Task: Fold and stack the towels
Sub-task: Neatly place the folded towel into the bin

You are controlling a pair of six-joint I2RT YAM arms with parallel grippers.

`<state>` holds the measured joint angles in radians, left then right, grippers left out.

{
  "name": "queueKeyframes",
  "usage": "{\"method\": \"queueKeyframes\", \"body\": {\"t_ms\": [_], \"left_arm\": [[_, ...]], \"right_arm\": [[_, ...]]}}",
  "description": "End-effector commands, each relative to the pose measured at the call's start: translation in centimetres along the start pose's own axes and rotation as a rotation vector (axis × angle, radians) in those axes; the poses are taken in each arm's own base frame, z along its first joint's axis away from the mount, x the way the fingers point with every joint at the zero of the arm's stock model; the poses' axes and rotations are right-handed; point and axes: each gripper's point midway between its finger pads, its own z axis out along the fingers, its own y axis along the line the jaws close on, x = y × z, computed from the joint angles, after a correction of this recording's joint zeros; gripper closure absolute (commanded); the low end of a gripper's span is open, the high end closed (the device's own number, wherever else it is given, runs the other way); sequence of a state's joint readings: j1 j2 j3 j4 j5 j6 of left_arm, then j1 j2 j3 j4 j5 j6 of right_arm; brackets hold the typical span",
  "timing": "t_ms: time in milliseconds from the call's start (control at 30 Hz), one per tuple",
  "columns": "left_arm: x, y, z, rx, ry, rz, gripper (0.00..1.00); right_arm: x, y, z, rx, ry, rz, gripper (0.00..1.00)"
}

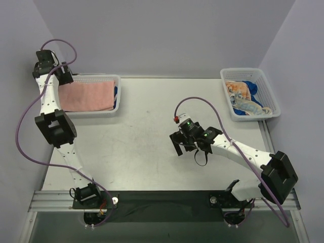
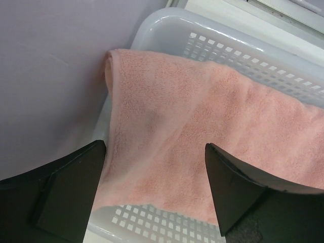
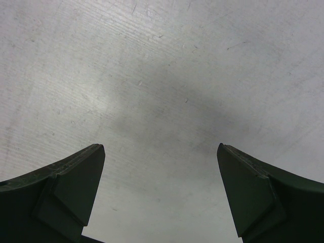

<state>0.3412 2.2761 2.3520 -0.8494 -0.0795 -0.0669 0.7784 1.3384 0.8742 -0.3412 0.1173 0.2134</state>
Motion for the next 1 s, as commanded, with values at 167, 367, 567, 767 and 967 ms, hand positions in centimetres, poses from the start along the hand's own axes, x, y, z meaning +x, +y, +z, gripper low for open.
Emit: {"method": "queueKeyframes", "body": {"t_ms": [167, 367, 567, 767, 967], "left_arm": [[-6.0, 1.2, -7.2, -0.128, -0.215, -0.008, 0.09], [-6.1, -3.3, -9.5, -0.035, -0.249, 0.043, 0.14], [-1.4, -12.8, -7.8, 0.255, -0.186, 0.092, 0.37], [2.5, -17.9, -5.4, 0.4, -0.108, 0.037, 0.34], [4.2, -21.4, -4.3, 0.437, -0.138, 0.019, 0.29]], "right_arm": [[-0.5, -0.3, -0.5, 0.003, 0.001, -0.018, 0.0], [0.0, -0.7, -0.8, 0.017, -0.005, -0.014, 0.0], [-0.2, -0.7, -1.0, 0.017, -0.015, -0.003, 0.0], [0.6, -1.1, -1.2, 0.026, -0.021, 0.012, 0.0], [1.3, -1.2, -1.1, 0.029, -0.017, 0.027, 0.0]]}}
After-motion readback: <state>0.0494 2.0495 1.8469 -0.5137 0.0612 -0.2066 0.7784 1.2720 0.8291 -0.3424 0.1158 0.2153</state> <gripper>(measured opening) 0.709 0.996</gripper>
